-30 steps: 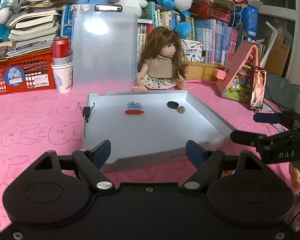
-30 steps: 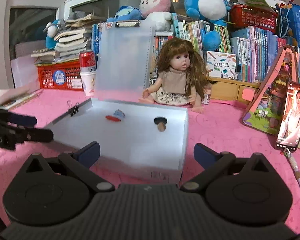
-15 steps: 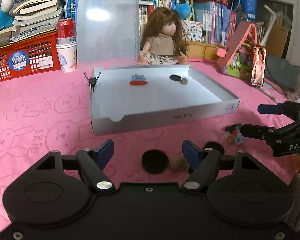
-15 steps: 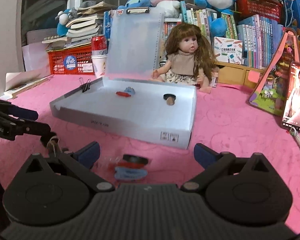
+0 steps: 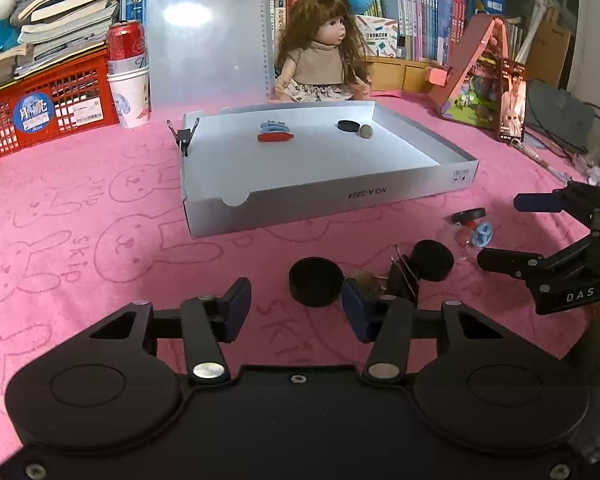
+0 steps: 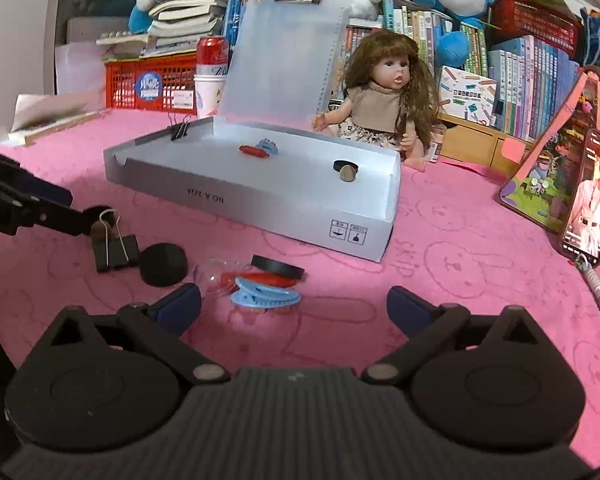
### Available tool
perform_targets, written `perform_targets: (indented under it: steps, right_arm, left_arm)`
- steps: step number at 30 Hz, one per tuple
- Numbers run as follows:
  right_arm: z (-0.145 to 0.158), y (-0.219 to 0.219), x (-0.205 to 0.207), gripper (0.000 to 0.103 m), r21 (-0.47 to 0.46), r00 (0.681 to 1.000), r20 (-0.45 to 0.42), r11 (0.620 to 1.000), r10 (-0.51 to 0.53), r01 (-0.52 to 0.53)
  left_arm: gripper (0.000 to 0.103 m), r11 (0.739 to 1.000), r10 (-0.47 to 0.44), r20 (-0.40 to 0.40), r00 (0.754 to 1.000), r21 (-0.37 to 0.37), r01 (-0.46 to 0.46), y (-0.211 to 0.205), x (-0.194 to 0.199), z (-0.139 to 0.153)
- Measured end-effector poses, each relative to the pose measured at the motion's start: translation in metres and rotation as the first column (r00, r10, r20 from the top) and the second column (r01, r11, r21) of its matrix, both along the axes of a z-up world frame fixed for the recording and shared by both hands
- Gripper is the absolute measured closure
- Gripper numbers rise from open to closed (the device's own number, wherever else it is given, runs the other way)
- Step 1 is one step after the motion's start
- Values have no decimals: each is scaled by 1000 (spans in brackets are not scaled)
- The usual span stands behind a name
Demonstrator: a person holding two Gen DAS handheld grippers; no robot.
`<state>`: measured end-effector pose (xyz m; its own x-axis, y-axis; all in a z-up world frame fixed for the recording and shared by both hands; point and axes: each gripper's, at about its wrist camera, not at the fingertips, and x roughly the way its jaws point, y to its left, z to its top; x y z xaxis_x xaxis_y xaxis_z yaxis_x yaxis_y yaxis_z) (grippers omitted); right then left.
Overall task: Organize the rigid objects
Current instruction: 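Grasp a black lid with the left tool while the right tool grasps a blue clip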
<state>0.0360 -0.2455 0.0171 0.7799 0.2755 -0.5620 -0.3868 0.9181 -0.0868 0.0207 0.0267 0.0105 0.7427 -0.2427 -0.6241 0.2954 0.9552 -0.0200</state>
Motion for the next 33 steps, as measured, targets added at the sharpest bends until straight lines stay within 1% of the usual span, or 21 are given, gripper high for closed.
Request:
perform_targets:
  steps: [3,8,14,17,19,22,27,30,31,32,33]
  right_arm:
    - [-2,1,1,7,19,1000,-19,1000,4,-4]
    - [-2,-3,3,12,69,999,-48,998,7,-4]
    - [-2,-2,3,21,86,998,-52,996,23,-18]
    - [0,0,2,26,88,998,-52,996,35,-31]
    - [0,0,2,30,95,997,-57,995,45,-40]
    - [1,-1,3,38,112,997,-64,993,50,-43]
    - [1,-1,3,49,117,996,-69,992,53,-45]
    - [2,-1,3,59,123,995,-77,991,57,-47]
    - [3,-1,3,59,123,995,-76,991,59,-49]
    - [3,0,2,59,124,995,-75,991,63,-53]
    - [3,0,1,60,123,995,-76,991,69,-59]
  left_arm:
    - [54,1000,4,-9,1000,5,-4,-3,3,-4]
    - [54,1000,3,5,1000,18,-3,-7,6,-7]
    - [51,999,-1,52,999,48,-1,-12,8,-11]
    - [51,999,-5,59,998,50,2,-13,9,-11]
    - [51,999,-2,57,998,35,0,-12,10,-12]
    - [51,1000,8,53,999,14,-9,-10,13,-13]
    - [52,1000,10,63,998,24,-12,-13,14,-14]
    - [57,1000,9,63,998,20,-10,-14,13,-14]
    - [63,1000,7,65,998,20,-8,-14,12,-14]
    - [72,1000,1,69,998,21,-3,-16,11,-13]
    - [72,1000,-2,74,997,23,0,-17,10,-13]
